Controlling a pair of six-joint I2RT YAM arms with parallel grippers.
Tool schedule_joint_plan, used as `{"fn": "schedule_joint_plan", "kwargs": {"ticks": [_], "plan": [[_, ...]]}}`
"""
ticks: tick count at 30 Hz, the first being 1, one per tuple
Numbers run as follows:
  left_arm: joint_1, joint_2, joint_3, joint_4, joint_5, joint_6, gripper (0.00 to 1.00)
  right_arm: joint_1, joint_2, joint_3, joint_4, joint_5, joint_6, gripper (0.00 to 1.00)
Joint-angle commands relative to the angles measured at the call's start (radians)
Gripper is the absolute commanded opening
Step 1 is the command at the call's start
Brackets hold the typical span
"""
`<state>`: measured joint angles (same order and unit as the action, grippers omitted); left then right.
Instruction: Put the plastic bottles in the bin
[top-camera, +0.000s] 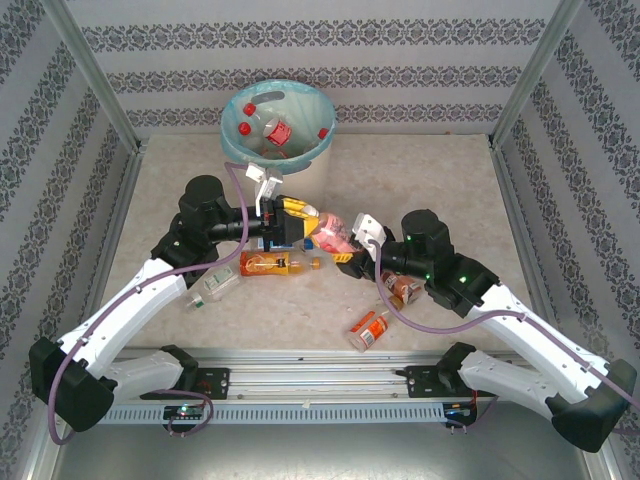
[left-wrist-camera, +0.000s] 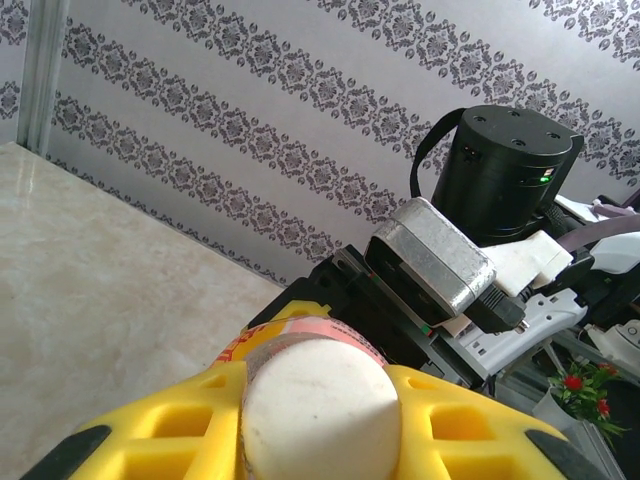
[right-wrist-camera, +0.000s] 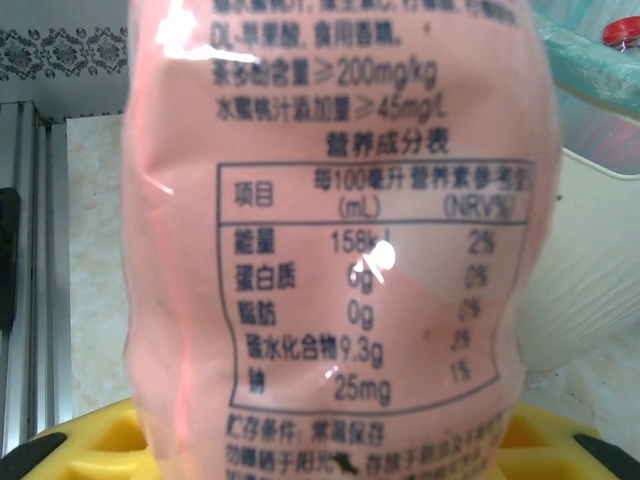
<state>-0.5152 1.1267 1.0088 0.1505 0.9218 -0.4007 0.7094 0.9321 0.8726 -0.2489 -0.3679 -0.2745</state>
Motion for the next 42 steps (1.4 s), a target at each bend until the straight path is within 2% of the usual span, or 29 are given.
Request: {"fn": "schedule_joint_plan", "kwargs": {"ticks": [1,3,5,6,7,8,9,13,16,21,26,29,37,42], "plan": [[-0.009,-0.013,0.030,0.039,0.036,-0.001,0.17,0.014,0.014,0.029,0.029,-0.031,-0.008,0.46],[-0.008,-0.018,0.028,0.040,0.020,0.004,0.12,0.014,0.014,0.029,0.029,-0.026,-0.011,0.46],[-0.008,-0.026,0.023,0.048,-0.003,0.008,0.15,0.015,0.016,0.031,0.030,-0.020,-0.011,0.46],[-0.009,-0.031,0.018,0.058,-0.019,0.004,0.33,0.014,0.017,0.032,0.029,-0.019,-0.012,0.46],[-0.009,-0.037,0.011,0.073,-0.036,-0.001,0.57,0.015,0.019,0.034,0.029,-0.019,-0.012,0.46],[-0.008,-0.039,0.003,0.083,-0.046,-0.006,0.59,0.014,0.021,0.035,0.029,-0.019,-0.012,0.46],[-0.008,-0.040,0.001,0.088,-0.045,-0.005,0.57,0.014,0.023,0.035,0.030,-0.021,-0.014,0.46],[-0.009,-0.029,0.005,0.075,-0.023,0.001,0.15,0.014,0.039,0.026,0.052,-0.029,-0.011,0.46],[-0.008,-0.021,0.007,0.067,-0.004,0.001,0.03,0.015,0.052,0.032,0.063,-0.028,-0.005,0.46],[-0.008,-0.035,0.011,0.034,-0.059,0.027,0.01,0.015,0.056,0.041,0.072,-0.001,-0.008,0.55],[-0.007,-0.057,0.068,-0.047,-0.270,0.089,0.00,0.017,0.038,0.050,0.104,0.052,-0.001,0.85],[0.000,-0.052,0.154,-0.087,-0.343,0.129,0.00,0.020,0.008,0.045,0.144,0.082,-0.003,0.95],[0.012,-0.016,0.407,-0.099,-0.465,0.172,0.00,0.050,-0.057,0.047,0.146,0.226,-0.063,0.98],[0.015,0.010,0.495,-0.108,-0.722,0.282,0.00,0.078,-0.096,0.037,0.164,0.283,-0.088,0.98]]}}
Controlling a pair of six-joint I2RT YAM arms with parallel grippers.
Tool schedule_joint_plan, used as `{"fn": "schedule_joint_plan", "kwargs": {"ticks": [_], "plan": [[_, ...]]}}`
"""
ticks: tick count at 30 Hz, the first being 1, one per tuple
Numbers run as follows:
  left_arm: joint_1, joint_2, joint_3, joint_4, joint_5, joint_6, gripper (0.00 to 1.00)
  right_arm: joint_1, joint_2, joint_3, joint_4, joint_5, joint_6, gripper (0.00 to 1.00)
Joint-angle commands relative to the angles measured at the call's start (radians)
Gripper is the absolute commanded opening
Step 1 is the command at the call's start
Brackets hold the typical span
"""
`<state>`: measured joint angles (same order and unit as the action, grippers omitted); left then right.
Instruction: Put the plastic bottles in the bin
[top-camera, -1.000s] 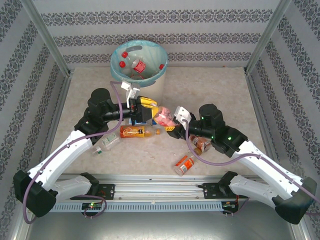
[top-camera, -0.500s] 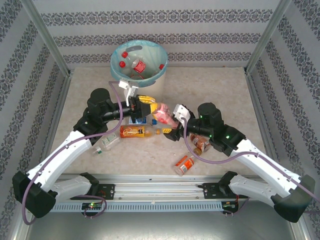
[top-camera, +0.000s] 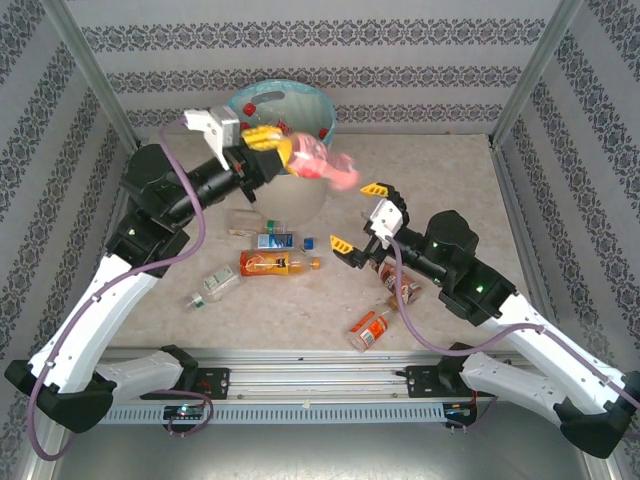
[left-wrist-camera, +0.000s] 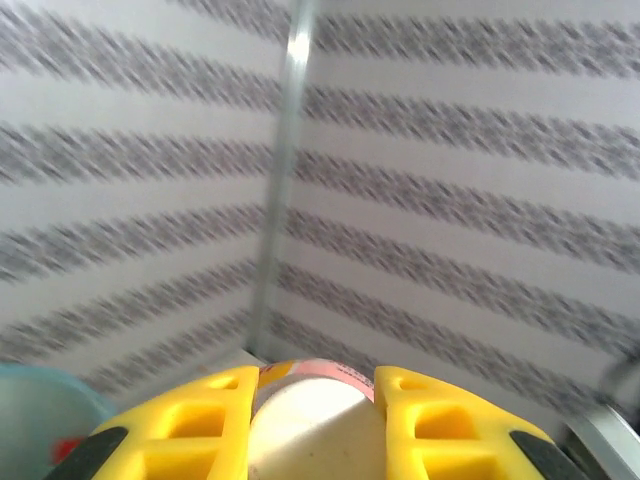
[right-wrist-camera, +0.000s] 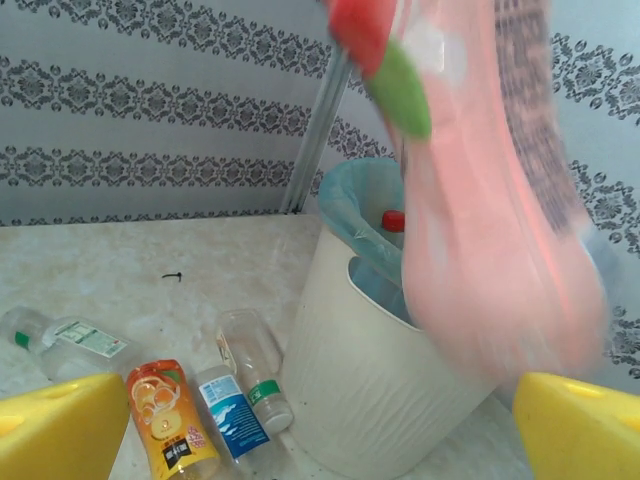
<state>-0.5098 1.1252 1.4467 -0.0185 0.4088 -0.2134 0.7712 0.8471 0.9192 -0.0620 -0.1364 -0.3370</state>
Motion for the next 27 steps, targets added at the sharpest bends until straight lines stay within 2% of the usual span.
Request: {"fn": "schedule_joint_plan", "kwargs": {"ticks": [1,4,7,12,15,19,23,27], "plan": [[0.013,0.025,0.076,0.061,-0.258,0.109,0.00,0.019,-0.017,-0.008,-0.024,0.056,-0.029,0.98],[0.024,0.074,0.147,0.027,-0.353,0.135,0.00,0.027,-0.029,-0.006,-0.030,0.073,-0.041,0.98],[0.046,0.138,0.216,0.005,-0.382,0.154,0.00,0.031,-0.039,-0.006,-0.041,0.085,-0.051,0.98],[0.093,0.337,0.462,-0.203,-0.455,0.236,0.00,0.038,-0.054,-0.003,-0.054,0.093,-0.056,0.98],[0.137,0.479,0.637,-0.369,-0.404,0.223,0.00,0.046,-0.065,-0.002,-0.060,0.098,-0.040,0.98],[0.164,0.621,0.777,-0.505,-0.336,0.201,0.00,0.056,-0.069,-0.008,-0.066,0.098,-0.011,0.98],[0.174,0.712,0.826,-0.543,-0.242,0.177,0.00,0.071,-0.068,-0.015,-0.071,0.098,0.002,0.98],[0.175,0.786,0.841,-0.540,-0.216,0.184,0.00,0.081,-0.061,-0.017,-0.073,0.097,0.009,0.98]]}}
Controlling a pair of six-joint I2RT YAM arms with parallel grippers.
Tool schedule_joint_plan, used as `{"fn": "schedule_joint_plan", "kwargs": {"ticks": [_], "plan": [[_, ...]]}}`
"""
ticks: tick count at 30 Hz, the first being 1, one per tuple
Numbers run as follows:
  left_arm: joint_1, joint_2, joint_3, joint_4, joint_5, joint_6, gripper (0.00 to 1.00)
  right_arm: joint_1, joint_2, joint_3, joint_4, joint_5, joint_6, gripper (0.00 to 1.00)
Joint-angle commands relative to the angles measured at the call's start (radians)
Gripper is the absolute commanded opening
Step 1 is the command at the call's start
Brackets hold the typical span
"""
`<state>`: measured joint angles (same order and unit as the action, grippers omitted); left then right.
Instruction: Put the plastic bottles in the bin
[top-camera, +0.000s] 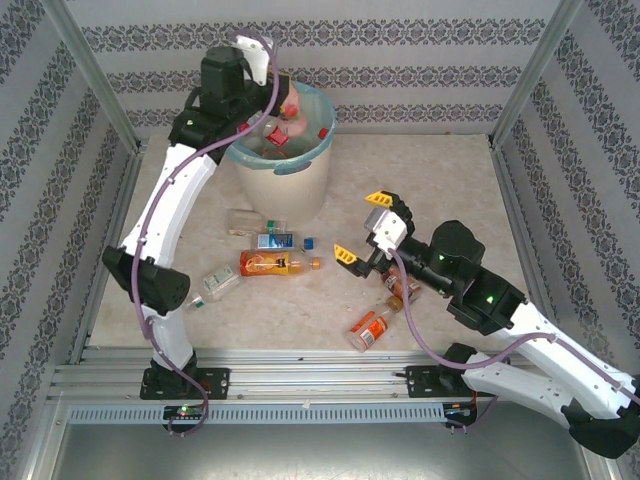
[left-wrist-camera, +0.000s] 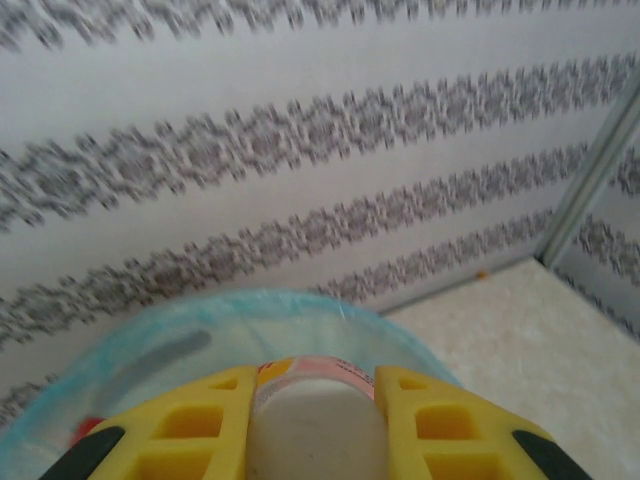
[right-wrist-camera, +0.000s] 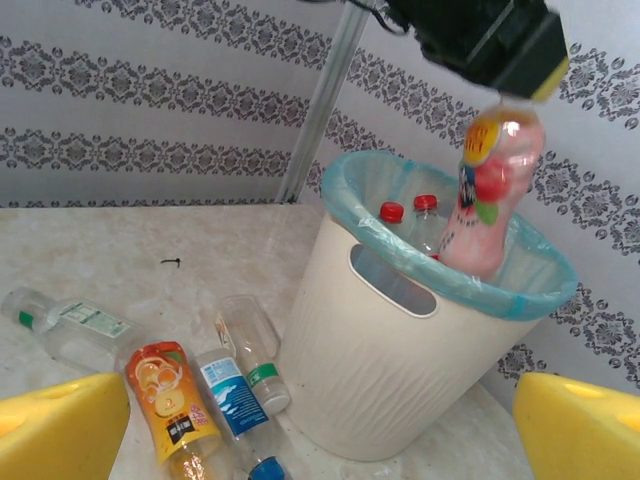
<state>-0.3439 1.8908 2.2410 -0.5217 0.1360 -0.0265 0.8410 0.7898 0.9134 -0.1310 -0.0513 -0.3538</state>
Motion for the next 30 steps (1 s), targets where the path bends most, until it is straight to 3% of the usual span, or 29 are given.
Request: {"fn": "schedule_joint_plan", "kwargs": {"ticks": [1,7,17,30], "plan": [[0.009,0.037,0.048,-0.031,0.073,-0.003,0.00,0.012,0.000,-0.011,-0.004,0.012,0.026,0.98],[0.009,0.134,0.044,0.006,0.159,-0.002,0.00,0.024,0.020,-0.005,-0.008,0.020,0.023,0.98],[0.017,0.243,0.009,-0.018,0.057,0.065,0.00,0.032,0.042,-0.002,-0.015,0.032,0.014,0.98],[0.117,0.303,-0.062,-0.017,0.009,-0.105,0.00,0.035,0.087,0.029,-0.031,0.026,-0.004,0.98]]}}
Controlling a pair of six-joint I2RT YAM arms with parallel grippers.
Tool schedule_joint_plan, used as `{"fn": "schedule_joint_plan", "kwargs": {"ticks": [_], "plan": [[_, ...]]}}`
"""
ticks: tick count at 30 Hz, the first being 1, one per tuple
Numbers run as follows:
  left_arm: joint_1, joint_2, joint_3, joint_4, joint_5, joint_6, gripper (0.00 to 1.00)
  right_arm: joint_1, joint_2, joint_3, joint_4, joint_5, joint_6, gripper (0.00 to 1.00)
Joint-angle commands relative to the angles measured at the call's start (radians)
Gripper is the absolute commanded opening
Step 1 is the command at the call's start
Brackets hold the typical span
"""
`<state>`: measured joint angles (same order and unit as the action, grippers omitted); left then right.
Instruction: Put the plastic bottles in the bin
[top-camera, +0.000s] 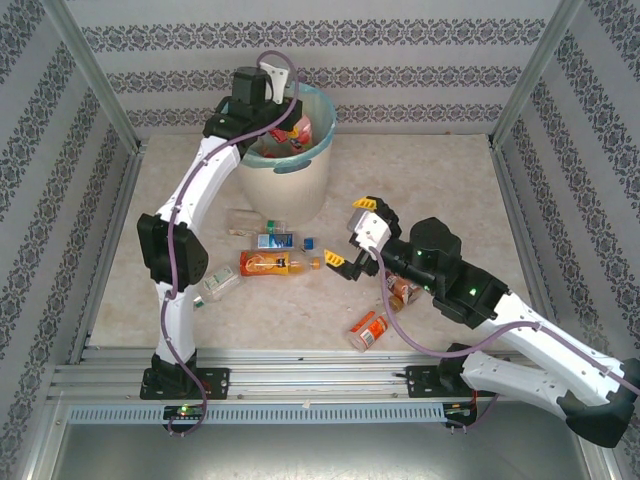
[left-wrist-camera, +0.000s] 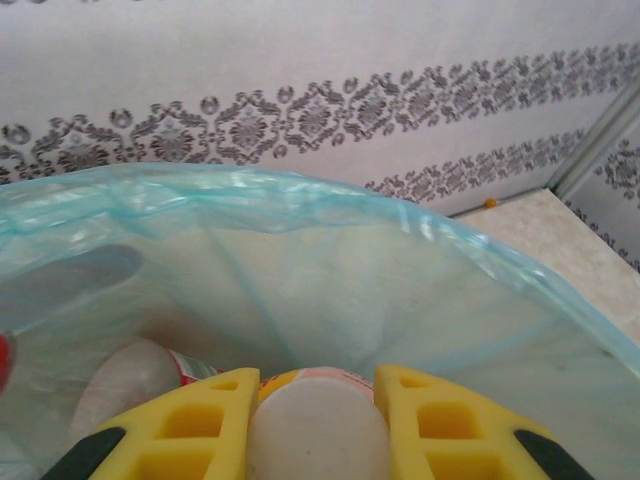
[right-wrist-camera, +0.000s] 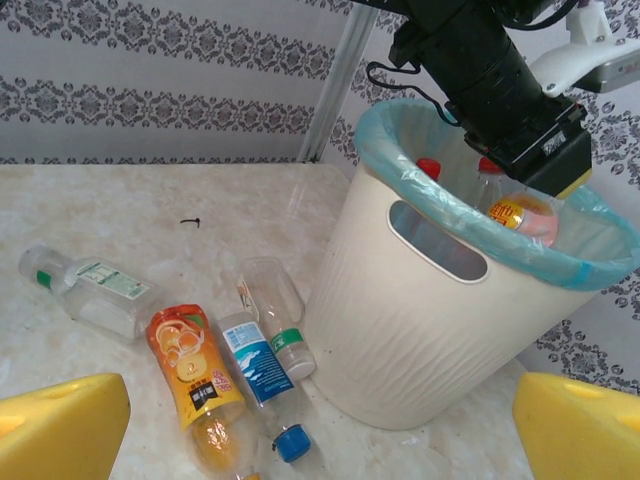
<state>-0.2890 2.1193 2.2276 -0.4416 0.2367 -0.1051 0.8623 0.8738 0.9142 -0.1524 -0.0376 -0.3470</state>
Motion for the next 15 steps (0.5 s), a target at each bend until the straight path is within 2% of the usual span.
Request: {"fn": "schedule_joint_plan", "kwargs": {"ticks": [1,10,11,15], "plan": [[0.068,0.074,-0.056,-0.096,-0.100,-0.035,0.00,0.015,0.005,0.029,-0.010,0.013,-0.010,0.98],[0.106,0.042,-0.120,-0.057,-0.133,-0.087,0.00,0.018,0.028,0.045,-0.012,0.013,-0.011,0.98],[0.111,0.026,-0.142,-0.031,-0.111,-0.116,0.00,0.020,0.032,0.047,-0.012,0.012,-0.009,0.98],[0.160,-0.028,-0.212,0.108,0.097,-0.317,0.00,0.024,0.042,0.057,-0.018,0.012,-0.006,0.98]]}}
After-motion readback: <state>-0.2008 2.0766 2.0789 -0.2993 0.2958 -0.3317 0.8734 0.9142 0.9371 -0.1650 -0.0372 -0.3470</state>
